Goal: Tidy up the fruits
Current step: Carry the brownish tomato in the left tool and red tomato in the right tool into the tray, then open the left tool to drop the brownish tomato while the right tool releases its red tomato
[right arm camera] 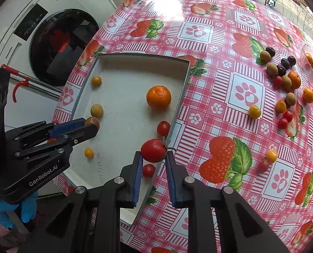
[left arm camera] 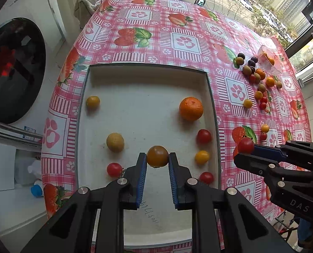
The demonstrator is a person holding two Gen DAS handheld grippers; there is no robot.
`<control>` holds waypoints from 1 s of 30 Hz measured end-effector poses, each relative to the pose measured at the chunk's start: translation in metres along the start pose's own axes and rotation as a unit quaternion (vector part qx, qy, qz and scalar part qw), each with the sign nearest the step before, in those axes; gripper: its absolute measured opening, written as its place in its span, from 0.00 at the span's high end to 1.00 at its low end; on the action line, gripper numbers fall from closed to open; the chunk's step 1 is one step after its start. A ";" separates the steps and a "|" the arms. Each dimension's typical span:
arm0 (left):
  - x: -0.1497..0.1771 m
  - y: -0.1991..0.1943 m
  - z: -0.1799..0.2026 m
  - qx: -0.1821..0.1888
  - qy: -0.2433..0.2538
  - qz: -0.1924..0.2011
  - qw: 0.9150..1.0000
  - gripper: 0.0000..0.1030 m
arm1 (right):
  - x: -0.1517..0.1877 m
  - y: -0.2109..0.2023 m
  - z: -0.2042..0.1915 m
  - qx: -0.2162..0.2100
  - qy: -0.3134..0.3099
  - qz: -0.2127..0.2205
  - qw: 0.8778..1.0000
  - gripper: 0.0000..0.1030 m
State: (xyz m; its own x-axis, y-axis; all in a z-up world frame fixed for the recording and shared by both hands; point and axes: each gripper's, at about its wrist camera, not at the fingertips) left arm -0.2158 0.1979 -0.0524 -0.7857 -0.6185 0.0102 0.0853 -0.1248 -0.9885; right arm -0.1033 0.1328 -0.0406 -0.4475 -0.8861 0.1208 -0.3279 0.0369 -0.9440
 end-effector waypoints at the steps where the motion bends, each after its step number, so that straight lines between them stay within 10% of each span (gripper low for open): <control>1: -0.003 0.000 -0.002 -0.002 -0.001 0.001 1.000 0.78 | -0.003 0.002 -0.002 -0.001 -0.002 -0.003 1.000 0.77; 30: -0.068 0.049 -0.021 -0.055 0.015 -0.026 0.998 0.78 | -0.037 0.064 -0.040 0.013 -0.019 -0.068 0.997 0.78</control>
State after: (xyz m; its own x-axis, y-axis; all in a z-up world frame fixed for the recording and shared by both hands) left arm -0.1705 0.2501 -0.1045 -0.8051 -0.5902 0.0598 -0.0230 -0.0697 -0.9973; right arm -0.1410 0.1866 -0.0937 -0.3680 -0.8991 0.2371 -0.3610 -0.0969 -0.9275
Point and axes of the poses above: each gripper's, at about its wrist camera, not at the fingertips, and y roughly the way its jaws point, z to its right, x to its underside, and after that the axes turned 15 degrees about -z, right-handed
